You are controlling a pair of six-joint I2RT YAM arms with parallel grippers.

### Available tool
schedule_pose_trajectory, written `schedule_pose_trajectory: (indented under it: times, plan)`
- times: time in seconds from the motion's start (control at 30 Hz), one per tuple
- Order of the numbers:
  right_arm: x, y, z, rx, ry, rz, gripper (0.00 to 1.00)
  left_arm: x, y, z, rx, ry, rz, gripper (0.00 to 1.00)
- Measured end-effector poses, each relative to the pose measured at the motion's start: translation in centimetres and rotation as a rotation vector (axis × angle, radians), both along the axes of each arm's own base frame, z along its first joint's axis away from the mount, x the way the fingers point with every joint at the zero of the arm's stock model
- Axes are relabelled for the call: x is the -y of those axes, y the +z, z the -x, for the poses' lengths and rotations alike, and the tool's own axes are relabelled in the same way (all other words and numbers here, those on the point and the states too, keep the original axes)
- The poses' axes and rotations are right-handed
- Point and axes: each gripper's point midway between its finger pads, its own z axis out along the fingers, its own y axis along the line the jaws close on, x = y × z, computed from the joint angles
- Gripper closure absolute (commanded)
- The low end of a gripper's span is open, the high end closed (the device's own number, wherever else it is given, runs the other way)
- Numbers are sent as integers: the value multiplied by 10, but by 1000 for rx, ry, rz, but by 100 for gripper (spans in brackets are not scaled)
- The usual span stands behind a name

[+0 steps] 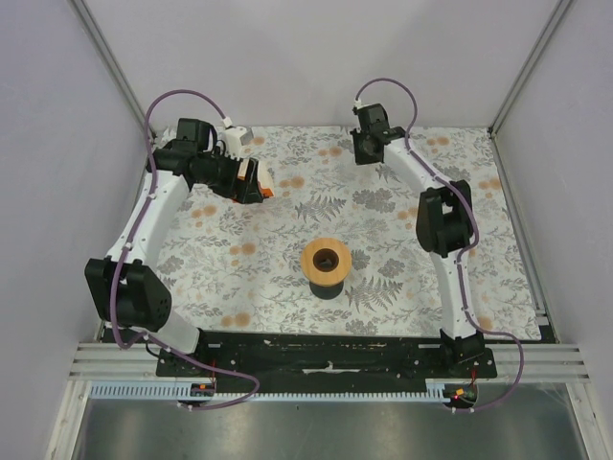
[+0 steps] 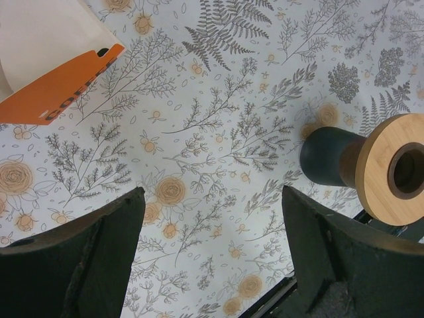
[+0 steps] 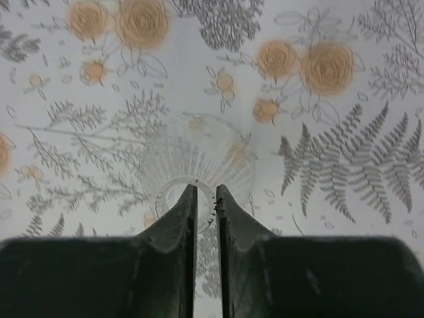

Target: Place the coffee filter in the dripper

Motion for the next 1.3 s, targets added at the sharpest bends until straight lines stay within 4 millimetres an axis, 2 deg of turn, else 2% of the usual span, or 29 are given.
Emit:
schedule_pose_trajectory:
  times: [0.23,0.4,0.5,0.67,0.8,0.93,1.1,1.2,1.3]
  plan:
    - [20,-2,64,-63,15,18,100,2,13,9,22,-13,19,11]
    - [23,-2,105,-63,58,-29,100,4,15,16,11,-33,31,11]
    - [23,-1,118,-58,73,-45,100,7,16,18,6,-48,45,11]
    - [20,8,126,-31,97,-78,100,11,17,23,-6,-69,66,11]
    - [19,31,130,19,112,-100,100,12,17,25,-12,-77,74,12]
    - [18,70,129,118,131,-124,100,15,19,27,-15,-89,91,12]
    - [14,101,132,189,165,-152,100,20,23,27,-19,-108,119,12]
    - [12,121,139,224,190,-169,100,26,33,25,-10,-131,150,10]
    - [10,151,149,284,220,-178,100,40,57,21,29,-185,209,6]
